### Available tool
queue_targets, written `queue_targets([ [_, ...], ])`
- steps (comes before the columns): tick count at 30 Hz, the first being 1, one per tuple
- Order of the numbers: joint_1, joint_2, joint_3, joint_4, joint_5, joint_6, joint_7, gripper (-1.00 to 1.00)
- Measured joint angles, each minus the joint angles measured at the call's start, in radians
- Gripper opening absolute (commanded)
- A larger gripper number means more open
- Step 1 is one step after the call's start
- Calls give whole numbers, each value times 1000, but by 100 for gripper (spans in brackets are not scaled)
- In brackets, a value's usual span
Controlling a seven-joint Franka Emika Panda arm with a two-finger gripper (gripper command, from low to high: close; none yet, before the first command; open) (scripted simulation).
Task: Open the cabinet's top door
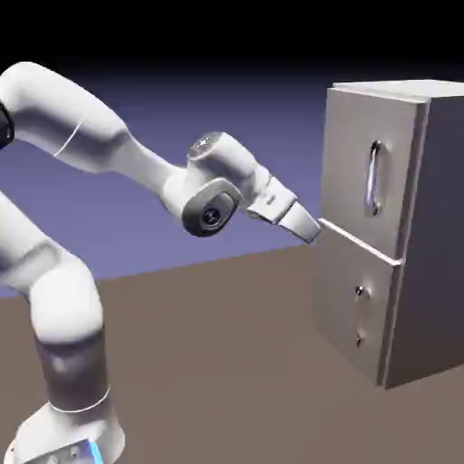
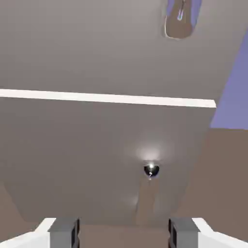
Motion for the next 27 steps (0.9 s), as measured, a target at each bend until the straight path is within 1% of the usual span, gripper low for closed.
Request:
queue_targets([
  [27, 465, -130, -460, 183, -1174, -132, -404, 0],
])
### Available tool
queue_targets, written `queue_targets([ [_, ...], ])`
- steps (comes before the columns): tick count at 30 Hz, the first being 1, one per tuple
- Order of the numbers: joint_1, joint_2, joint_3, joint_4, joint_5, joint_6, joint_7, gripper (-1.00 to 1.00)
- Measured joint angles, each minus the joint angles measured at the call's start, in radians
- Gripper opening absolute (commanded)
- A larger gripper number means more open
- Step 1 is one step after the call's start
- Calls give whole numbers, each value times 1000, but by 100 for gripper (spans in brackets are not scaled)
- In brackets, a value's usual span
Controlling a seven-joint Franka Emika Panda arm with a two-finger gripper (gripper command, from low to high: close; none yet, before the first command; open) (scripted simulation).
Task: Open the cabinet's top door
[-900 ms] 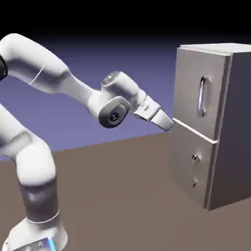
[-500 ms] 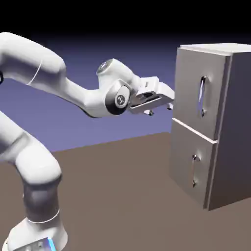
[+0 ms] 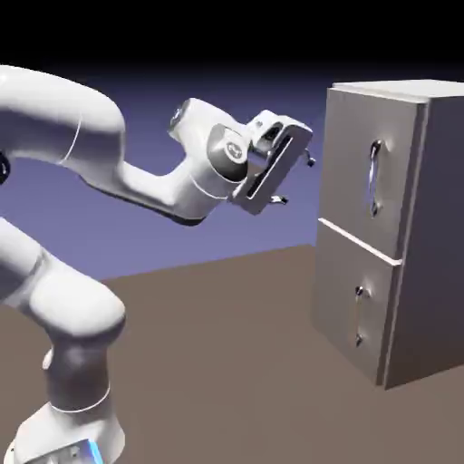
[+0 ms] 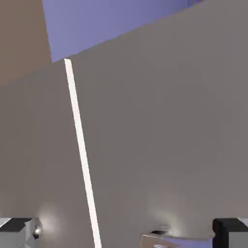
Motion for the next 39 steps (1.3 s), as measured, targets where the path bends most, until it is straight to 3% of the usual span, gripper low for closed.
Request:
queue_targets([
  [36, 620, -174, -613, 244, -1566, -176, -539, 0],
  [39, 662, -164, -644, 276, -1580, -178, -540, 0],
])
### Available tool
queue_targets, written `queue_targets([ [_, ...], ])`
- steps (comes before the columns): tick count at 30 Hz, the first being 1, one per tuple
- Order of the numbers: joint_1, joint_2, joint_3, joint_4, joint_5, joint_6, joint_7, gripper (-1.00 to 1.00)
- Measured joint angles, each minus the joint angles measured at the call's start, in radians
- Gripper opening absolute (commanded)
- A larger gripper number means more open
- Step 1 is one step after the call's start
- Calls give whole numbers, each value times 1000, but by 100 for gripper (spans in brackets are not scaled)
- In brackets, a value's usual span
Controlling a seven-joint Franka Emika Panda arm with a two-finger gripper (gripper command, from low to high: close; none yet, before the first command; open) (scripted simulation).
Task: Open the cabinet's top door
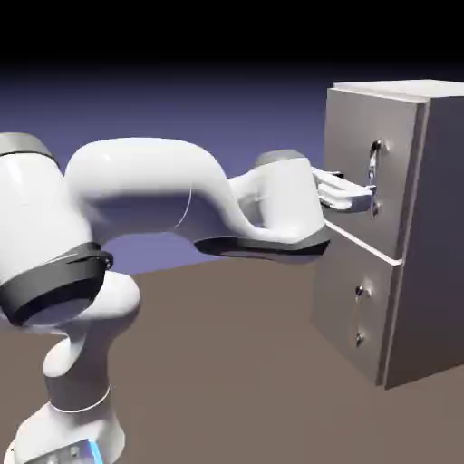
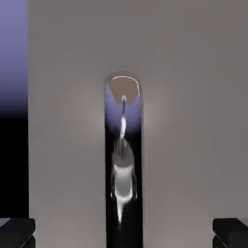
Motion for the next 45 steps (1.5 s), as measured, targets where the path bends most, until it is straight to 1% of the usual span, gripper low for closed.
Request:
queue_targets([
  [4, 147, 42, -103, 115, -16, -3, 11, 0],
  [5, 152, 44, -107, 119, -17, -3, 12, -100],
  [7, 152, 44, -107, 119, -17, -3, 12, -100],
  [13, -52, 91, 101, -87, 199, -242, -43, -100],
  [17, -136, 90, 239, -199, 351, -415, -86, -100],
  [22, -173, 90, 389, -292, 533, -633, -118, -100],
  [27, -157, 120, 520, -335, 716, -850, -119, -100],
  [31, -118, 178, 614, -330, 874, -1024, -100, -100],
  [35, -65, 275, 696, -284, 1045, -1196, -65, -100],
  [40, -2, 442, 768, -165, 1261, -1387, -11, -100],
  [45, 37, 624, 806, -4, 1444, -1535, 31, -100],
])
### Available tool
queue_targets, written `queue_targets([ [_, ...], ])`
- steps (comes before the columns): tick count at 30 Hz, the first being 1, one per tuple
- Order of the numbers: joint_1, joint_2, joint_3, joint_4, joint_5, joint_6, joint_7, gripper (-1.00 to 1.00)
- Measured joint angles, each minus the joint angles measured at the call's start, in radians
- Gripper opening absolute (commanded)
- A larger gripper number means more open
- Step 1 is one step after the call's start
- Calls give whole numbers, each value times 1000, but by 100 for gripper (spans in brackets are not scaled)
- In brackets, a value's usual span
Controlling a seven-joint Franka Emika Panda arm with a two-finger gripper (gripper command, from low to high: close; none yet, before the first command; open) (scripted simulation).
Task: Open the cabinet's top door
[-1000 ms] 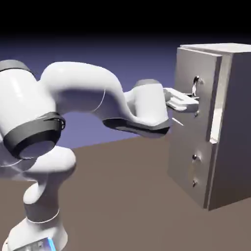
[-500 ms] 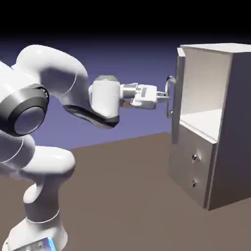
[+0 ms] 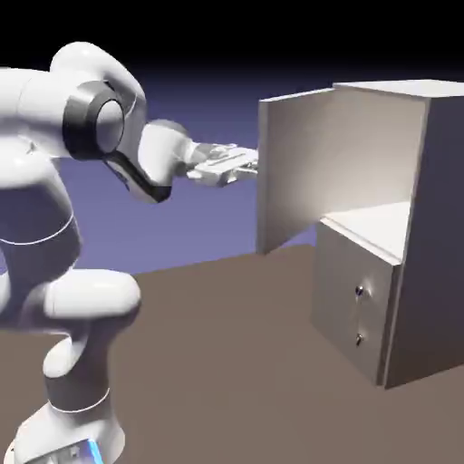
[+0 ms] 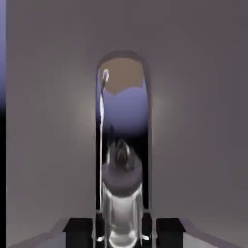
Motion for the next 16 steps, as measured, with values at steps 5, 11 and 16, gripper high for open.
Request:
queue_targets([
  [5, 23, 174, 15, 181, 146, -119, 21, -100],
  [11, 21, 361, 9, 398, 274, -238, 21, -100],
  [16, 8, 486, 5, 556, 343, -317, 7, 100],
])
